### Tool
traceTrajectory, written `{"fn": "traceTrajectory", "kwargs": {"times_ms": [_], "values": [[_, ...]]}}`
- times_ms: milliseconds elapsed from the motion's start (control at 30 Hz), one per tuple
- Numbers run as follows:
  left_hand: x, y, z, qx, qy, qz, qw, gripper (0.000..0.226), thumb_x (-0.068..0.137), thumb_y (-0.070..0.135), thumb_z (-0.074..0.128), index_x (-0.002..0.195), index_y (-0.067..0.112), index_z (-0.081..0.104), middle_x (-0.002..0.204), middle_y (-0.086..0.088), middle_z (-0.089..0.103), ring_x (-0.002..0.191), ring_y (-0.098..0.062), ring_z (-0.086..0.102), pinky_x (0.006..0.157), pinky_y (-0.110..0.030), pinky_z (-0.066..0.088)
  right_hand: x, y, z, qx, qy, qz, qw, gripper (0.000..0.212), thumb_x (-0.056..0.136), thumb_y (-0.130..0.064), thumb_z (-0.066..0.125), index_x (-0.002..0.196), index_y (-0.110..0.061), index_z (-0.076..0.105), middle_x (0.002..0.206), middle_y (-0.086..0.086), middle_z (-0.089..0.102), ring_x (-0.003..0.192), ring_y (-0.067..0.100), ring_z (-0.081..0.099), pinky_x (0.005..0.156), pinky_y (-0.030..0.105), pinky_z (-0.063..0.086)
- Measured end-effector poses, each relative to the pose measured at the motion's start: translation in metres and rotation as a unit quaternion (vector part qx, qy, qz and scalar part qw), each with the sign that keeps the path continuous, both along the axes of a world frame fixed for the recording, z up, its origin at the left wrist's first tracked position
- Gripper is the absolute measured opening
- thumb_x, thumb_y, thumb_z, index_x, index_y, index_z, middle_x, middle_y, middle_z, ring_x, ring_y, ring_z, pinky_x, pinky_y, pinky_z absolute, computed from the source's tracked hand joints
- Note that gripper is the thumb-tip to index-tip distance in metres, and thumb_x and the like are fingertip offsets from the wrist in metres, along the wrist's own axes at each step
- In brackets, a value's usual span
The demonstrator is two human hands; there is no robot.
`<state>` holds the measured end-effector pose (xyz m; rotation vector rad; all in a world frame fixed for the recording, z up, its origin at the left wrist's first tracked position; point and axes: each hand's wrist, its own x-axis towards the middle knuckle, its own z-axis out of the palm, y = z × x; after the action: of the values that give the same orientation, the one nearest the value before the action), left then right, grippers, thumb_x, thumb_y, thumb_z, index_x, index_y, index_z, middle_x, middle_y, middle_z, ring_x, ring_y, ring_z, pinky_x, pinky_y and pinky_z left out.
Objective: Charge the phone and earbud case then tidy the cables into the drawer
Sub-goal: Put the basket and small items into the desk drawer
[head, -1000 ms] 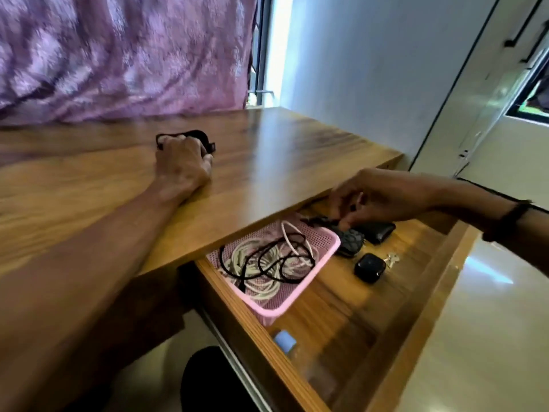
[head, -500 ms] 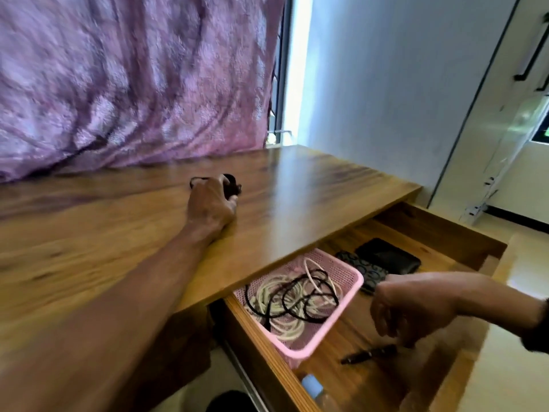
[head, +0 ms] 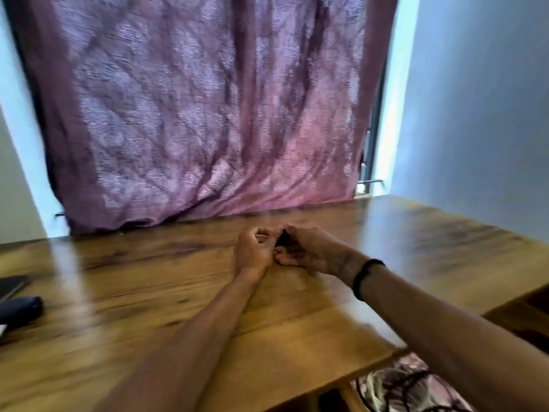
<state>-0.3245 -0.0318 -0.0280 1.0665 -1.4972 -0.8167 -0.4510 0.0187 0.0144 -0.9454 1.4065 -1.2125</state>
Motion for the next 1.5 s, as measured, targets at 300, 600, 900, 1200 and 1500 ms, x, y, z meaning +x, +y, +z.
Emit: {"fn": "traceTrajectory", "kwargs": {"times_ms": [300, 600, 900, 1200, 1500], "values": [[0.053, -0.039, -0.003, 0.010, 0.002, 0.029, 1.000, 0.018, 0.097, 0.029, 0.067, 0.092, 0.011, 0.070, 0.077, -0.007, 0.077, 0.062, -0.016, 0.069, 0.064, -0.033, 0.058, 0.047, -0.066, -0.019, -0.131, 0.012, -0.032, 0.991, 0.019, 0.080, -0.001, 0.084, 0.094, 0.006, 0.073, 0.089, 0.024, 0.076, 0.076, 0.034, 0.072, 0.084, 0.048, 0.062], [0.054, -0.052, -0.010, -0.236, -0.171, 0.028, 0.956, 0.038, 0.085, 0.032, 0.052, 0.112, 0.015, 0.073, 0.103, -0.006, 0.068, 0.095, -0.025, 0.062, 0.083, -0.044, 0.053, 0.026, -0.055, 0.006, -0.150, -0.144, 0.128, 0.970, 0.045, 0.078, 0.012, 0.074, 0.119, 0.004, 0.058, 0.100, 0.027, 0.072, 0.083, 0.033, 0.076, 0.072, 0.034, 0.066], [0.076, -0.031, 0.005, -0.342, -0.109, 0.122, 0.925, 0.019, 0.097, 0.011, 0.060, 0.114, 0.017, 0.067, 0.107, 0.003, 0.068, 0.103, -0.020, 0.060, 0.090, -0.035, 0.048, 0.029, -0.043, 0.010, -0.056, -0.006, 0.312, 0.948, 0.016, 0.088, -0.002, 0.071, 0.102, 0.007, 0.073, 0.095, 0.022, 0.071, 0.081, 0.024, 0.074, 0.070, 0.024, 0.062], [0.063, -0.028, 0.012, -0.056, 0.142, -0.153, 0.976, 0.010, 0.095, 0.002, 0.064, 0.100, 0.000, 0.072, 0.084, -0.010, 0.075, 0.071, -0.018, 0.072, 0.067, -0.033, 0.061, 0.027, -0.037, 0.024, -0.155, -0.191, 0.292, 0.924, 0.029, 0.090, -0.003, 0.060, 0.116, 0.005, 0.069, 0.114, 0.024, 0.073, 0.097, 0.030, 0.076, 0.078, 0.030, 0.064], [0.061, -0.005, 0.038, 0.148, 0.116, -0.247, 0.951, 0.029, 0.095, 0.023, 0.071, 0.109, -0.002, 0.073, 0.074, -0.012, 0.071, 0.052, -0.016, 0.063, 0.056, -0.025, 0.054, 0.010, -0.070, 0.011, -0.400, 0.067, -0.028, 0.914, 0.032, 0.099, 0.010, 0.053, 0.126, 0.000, 0.069, 0.114, 0.009, 0.077, 0.112, 0.024, 0.073, 0.100, 0.040, 0.058]]}}
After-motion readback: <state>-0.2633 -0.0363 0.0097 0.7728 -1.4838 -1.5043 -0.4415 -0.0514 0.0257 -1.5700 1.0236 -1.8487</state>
